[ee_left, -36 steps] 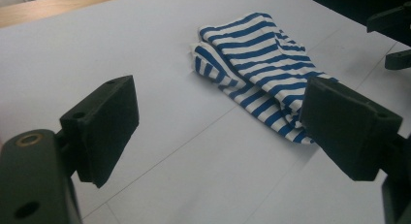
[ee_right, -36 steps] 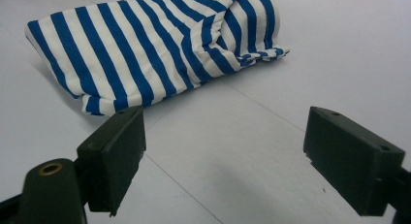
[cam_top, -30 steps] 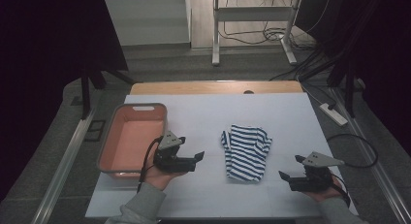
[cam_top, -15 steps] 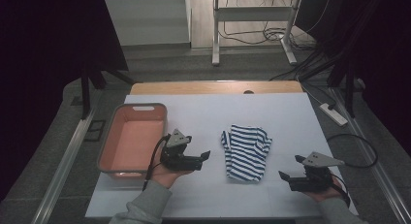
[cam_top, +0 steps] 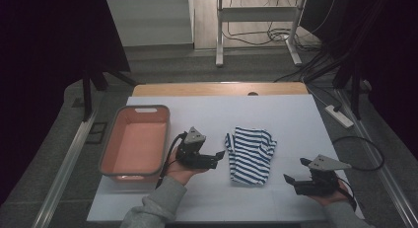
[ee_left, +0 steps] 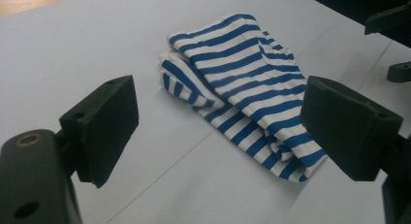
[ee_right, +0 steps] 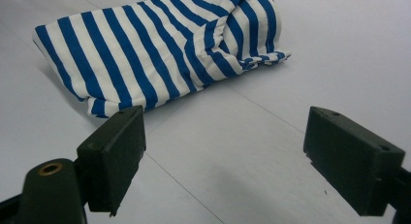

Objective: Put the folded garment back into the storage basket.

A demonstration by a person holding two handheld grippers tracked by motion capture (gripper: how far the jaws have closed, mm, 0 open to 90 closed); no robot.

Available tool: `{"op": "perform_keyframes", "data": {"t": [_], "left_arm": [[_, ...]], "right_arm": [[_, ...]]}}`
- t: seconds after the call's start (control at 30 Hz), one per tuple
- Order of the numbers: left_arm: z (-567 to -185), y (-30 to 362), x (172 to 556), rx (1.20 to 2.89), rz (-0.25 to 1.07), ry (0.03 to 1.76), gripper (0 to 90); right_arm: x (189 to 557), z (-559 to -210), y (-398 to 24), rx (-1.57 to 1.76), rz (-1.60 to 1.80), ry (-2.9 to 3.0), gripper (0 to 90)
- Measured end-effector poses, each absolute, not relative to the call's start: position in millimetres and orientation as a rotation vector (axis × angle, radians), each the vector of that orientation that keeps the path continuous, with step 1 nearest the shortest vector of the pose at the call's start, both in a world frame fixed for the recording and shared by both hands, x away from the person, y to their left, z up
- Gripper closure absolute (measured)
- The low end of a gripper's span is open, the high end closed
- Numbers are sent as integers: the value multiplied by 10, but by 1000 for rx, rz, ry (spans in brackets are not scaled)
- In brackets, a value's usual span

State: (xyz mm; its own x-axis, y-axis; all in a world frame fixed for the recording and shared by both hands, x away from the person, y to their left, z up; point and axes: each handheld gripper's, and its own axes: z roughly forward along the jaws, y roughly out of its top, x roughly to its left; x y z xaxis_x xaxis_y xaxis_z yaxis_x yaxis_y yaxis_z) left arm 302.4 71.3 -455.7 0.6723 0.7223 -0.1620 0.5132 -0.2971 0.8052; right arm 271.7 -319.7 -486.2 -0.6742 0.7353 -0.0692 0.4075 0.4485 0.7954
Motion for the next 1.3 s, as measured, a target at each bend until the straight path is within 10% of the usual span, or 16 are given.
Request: {"op": "perform_keyframes", "data": {"t": [1.3], "left_arm": [[-4706,404,3371,2004,244,1025,141]], "right_arm": [[2715,-4868,-3191,952,1090,2306,160]]}}
